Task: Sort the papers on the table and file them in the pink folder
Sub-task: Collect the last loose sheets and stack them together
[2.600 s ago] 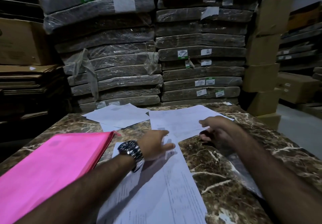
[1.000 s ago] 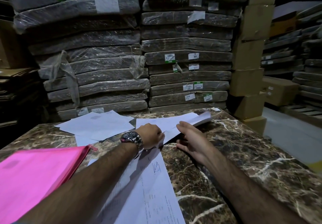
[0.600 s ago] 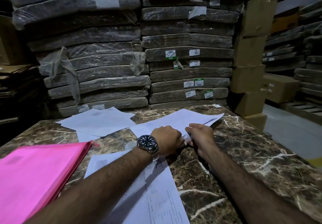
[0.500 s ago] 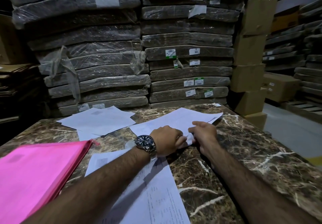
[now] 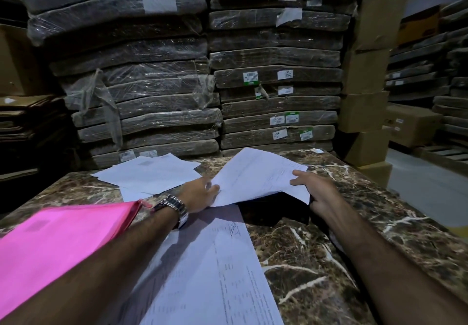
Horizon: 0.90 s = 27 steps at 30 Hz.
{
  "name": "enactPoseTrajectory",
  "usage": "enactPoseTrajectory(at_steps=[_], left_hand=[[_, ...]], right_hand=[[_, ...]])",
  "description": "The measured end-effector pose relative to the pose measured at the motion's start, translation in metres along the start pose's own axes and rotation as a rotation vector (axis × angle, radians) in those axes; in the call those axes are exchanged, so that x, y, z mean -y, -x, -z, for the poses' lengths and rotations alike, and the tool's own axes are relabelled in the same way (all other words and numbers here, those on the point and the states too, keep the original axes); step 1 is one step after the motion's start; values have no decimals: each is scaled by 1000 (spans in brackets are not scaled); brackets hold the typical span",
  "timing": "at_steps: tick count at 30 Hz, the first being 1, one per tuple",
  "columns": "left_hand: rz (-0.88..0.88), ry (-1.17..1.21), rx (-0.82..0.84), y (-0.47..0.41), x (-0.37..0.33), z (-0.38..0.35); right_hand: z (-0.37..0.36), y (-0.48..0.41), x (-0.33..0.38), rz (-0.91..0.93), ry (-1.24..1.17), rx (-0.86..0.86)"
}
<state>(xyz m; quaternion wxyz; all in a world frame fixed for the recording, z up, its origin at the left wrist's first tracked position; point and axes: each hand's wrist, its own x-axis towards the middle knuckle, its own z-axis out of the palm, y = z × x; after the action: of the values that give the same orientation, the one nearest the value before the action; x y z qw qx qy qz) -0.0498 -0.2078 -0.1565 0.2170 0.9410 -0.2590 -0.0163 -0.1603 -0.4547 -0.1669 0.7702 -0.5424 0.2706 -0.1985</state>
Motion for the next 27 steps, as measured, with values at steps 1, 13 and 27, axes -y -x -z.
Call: enactPoseTrajectory(at_steps=[1,13,27], left_hand=[[32,42,0,0,4,2],[174,679,144,39,26,47],[413,828,-4,146,78,38]], right_hand=[[0,0,0,-9,-1,17],[-16,22,-5,-20,68,279],[-62,102,-30,7,318,411]])
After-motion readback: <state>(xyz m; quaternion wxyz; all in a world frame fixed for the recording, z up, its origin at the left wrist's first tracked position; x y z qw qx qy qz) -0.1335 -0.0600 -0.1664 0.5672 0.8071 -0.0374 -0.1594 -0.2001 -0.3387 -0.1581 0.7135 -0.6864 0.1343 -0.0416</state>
